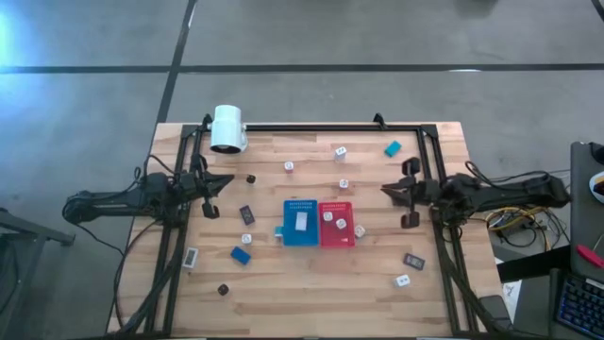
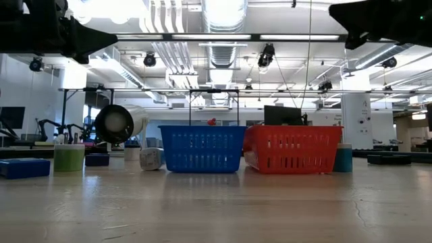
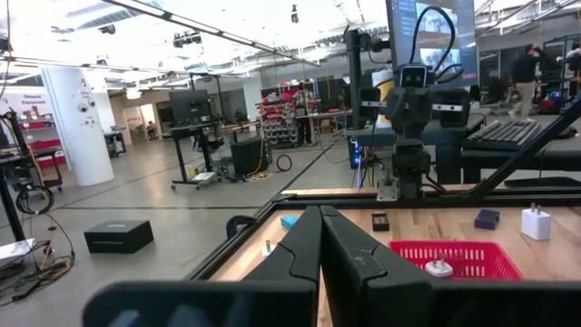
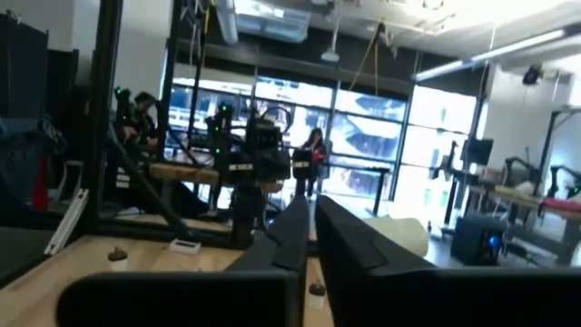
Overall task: Sort adapters and digital timers
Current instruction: Put the dark blue timer into the blue bin
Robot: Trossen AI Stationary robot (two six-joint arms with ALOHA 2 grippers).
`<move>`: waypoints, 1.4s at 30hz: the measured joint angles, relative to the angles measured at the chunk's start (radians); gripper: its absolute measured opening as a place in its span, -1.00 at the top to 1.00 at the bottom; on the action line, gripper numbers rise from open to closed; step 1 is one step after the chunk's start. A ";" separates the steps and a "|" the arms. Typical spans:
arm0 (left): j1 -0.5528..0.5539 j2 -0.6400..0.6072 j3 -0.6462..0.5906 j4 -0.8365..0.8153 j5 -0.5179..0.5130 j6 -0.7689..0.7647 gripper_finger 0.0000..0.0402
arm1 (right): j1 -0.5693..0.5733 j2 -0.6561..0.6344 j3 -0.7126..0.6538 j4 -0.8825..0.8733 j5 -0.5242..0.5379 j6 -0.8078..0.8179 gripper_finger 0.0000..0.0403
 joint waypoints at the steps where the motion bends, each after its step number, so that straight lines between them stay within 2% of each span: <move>1: 0.000 0.000 0.000 0.000 0.000 -0.002 0.95 | 0.000 -0.015 -0.005 -0.001 -0.009 -0.006 0.94; 8: 0.000 0.000 0.000 0.000 0.000 -0.002 0.97 | 0.000 -0.087 -0.034 -0.004 -0.113 -0.043 0.96; 21: 0.000 0.000 0.000 -0.002 0.000 -0.006 0.97 | 0.000 -0.186 -0.068 -0.062 -0.116 -0.070 0.96; 42: -0.001 0.022 0.000 -0.027 -0.010 -0.014 0.95 | 0.000 -0.183 -0.068 -0.090 -0.116 -0.084 0.96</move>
